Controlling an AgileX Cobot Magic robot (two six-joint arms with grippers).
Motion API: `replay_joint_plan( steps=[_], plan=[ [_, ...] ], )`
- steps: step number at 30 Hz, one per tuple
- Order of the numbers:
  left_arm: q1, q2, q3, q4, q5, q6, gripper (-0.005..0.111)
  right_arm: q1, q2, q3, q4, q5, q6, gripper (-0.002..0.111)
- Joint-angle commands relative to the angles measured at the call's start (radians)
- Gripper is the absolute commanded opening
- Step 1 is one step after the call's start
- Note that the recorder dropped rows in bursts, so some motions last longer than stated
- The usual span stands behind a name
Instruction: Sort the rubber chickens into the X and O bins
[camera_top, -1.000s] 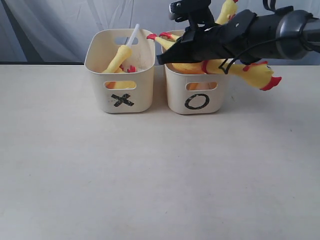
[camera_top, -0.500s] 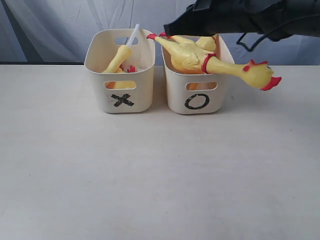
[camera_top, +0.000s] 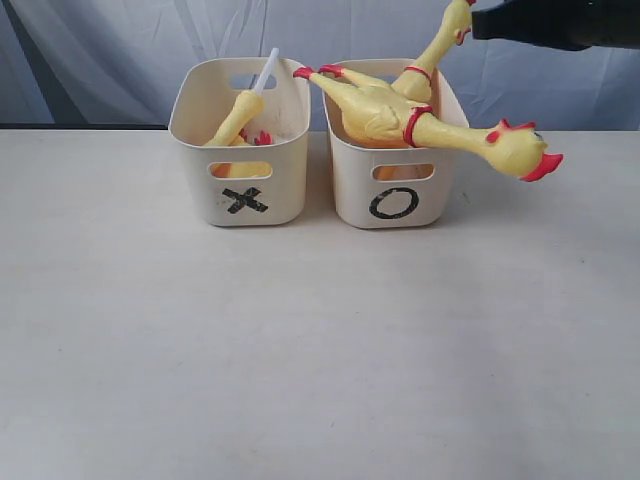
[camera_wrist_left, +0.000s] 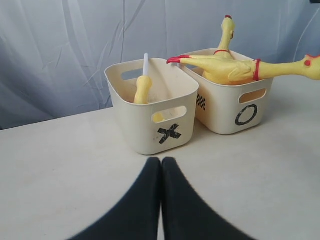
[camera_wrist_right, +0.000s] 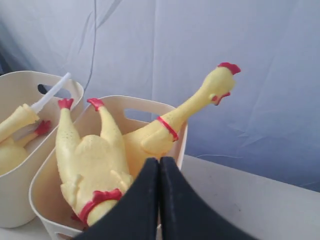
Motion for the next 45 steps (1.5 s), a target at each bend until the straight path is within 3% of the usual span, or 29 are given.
replay_joint_plan(
  steps=[1,9,17,24,36,41,45],
  plan=[
    [0.0,-0.008,0.006,0.006,0.019,-0.002,0.0,-0.011,-0.107,0.097,-0.005,-0.056,0.002,0.0],
    [0.0,-0.008,0.006,0.065,0.034,-0.002,0.0,-0.011,-0.316,0.318,0.03,-0.156,0.002,0.0],
    [0.0,-0.008,0.006,0.096,0.034,-0.002,0.0,-0.009,-0.577,0.485,0.247,-0.228,0.002,0.0],
    [0.0,-0.008,0.006,0.096,0.034,0.001,0.0,-0.009,-0.771,0.554,0.193,-0.228,0.002,0.0],
    [0.0,-0.008,0.006,0.096,0.034,-0.002,0.0,-0.009,-1.029,0.675,0.147,-0.099,-0.001,0.0],
    [0.0,-0.008,0.006,0.096,0.034,0.0,0.0,-0.009,-1.174,0.701,0.154,0.106,-0.001,0.0],
    [0.0,-0.008,0.006,0.096,0.034,-0.001,0.0,-0.009,-1.205,0.701,0.159,0.143,-0.001,0.0]
  ],
)
